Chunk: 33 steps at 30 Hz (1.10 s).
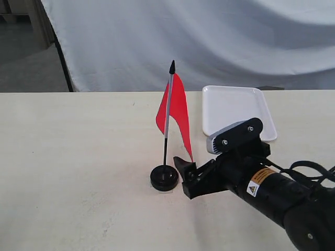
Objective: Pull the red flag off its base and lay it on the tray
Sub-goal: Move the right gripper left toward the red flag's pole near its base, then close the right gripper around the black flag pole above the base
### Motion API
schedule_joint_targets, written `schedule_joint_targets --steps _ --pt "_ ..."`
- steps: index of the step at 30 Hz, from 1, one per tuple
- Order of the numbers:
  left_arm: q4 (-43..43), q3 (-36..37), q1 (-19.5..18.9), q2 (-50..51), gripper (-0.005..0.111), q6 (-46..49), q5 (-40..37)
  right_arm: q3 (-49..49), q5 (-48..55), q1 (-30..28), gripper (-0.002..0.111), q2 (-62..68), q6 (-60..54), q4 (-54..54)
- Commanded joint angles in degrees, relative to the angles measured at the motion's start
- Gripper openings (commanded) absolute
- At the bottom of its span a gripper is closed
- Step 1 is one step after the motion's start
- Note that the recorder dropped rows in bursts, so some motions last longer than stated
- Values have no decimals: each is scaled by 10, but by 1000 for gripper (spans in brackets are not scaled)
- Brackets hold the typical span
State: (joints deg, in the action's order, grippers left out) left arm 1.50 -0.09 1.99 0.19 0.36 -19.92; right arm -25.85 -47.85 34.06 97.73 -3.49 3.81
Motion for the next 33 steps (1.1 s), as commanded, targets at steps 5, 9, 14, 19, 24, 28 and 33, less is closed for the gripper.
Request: schedule_joint_targets --steps 5,9,14,19,24,28,33 --pt "1 1 -1 -2 0 -4 3 -29 -59 2 102 70 100 -28" --pt "1 1 -1 -2 0 -4 3 -63 -27 2 102 90 114 -57" --pt "1 1 -1 -2 0 -4 3 -101 20 2 102 96 117 -66" --pt "1 1 -1 -2 0 -4 3 -127 22 2 102 113 114 -67" --pt "1 1 -1 -2 0 -4 3 -150 23 2 85 130 114 -68" --pt "1 1 -1 -2 0 -4 3 -150 23 2 60 133 114 -68" --pt "1 1 -1 -2 0 -4 3 -158 20 2 42 139 114 -71"
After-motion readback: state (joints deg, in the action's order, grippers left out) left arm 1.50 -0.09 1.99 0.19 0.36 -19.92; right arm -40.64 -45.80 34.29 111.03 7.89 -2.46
